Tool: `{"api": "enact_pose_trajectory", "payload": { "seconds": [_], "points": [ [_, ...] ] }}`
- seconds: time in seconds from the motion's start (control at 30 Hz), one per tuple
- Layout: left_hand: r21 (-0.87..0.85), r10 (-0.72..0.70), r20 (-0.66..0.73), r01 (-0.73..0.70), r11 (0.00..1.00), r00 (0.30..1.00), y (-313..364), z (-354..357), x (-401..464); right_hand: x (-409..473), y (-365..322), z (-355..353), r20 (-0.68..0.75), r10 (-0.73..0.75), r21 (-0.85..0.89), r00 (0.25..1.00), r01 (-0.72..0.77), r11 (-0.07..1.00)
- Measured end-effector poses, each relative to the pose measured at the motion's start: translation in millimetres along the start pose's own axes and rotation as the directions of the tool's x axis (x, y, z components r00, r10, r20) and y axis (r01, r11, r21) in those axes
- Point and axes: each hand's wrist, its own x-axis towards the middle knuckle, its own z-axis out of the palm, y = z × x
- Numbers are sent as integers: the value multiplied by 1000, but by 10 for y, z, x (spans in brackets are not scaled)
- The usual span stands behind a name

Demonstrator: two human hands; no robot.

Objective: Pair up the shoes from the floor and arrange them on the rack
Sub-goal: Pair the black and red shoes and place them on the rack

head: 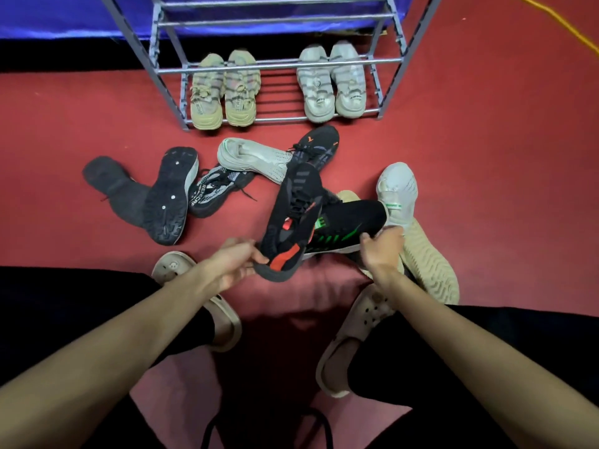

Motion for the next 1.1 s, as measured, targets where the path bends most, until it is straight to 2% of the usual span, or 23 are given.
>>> {"api": "enact_pose_trajectory", "payload": {
  "seconds": [0.07, 0.1, 0.2, 0.3, 0.37, 0.47, 0.57, 0.7, 0.87, 1.0, 1.1],
  "points": [
    [-24, -12, 6, 12, 1000, 1000, -25, -73, 24, 154, 44, -23, 24, 163, -73, 986, -161, 984],
    [-32, -16, 11, 16, 999, 1000, -32, -100, 26, 201, 38, -39, 69, 203, -20, 977, -202, 979],
    [-57, -22, 16, 23, 998, 1000, -34, -109, 19, 325, 38, -28, 183, 182, 192, 966, -216, 957],
    [-99, -8, 17, 10, 995, 1000, -45, -95, 29, 333, -3, -12, 131, 151, 227, 980, -178, 957],
    [-134, -8, 23, 11, 991, 1000, -16, -126, 36, 270, -61, -14, 63, 78, 159, 995, -87, 983],
    [-133, 6, 57, 2, 991, 998, 57, -211, 20, 134, -142, -60, 31, -183, 85, 983, 180, 980],
    [-155, 38, 60, -28, 988, 997, 130, -320, 31, 134, -208, -39, 92, -368, 111, 925, 357, 927],
    [-170, 60, 63, -49, 984, 996, 236, -451, 13, 117, -280, 220, 206, -481, 83, 852, 475, 876],
    [-208, 33, 32, -25, 978, 999, 214, -594, 50, 25, -468, 859, 361, -437, 155, 824, 409, 899],
    [-234, 12, 23, -6, 972, 1000, 171, -699, 91, -68, -675, 1320, 441, -320, 230, 838, 239, 943],
    [-261, -13, 6, 14, 965, 1000, 146, -722, 138, -126, -761, 1343, 504, -234, 213, 831, 142, 967]
  ]
}}
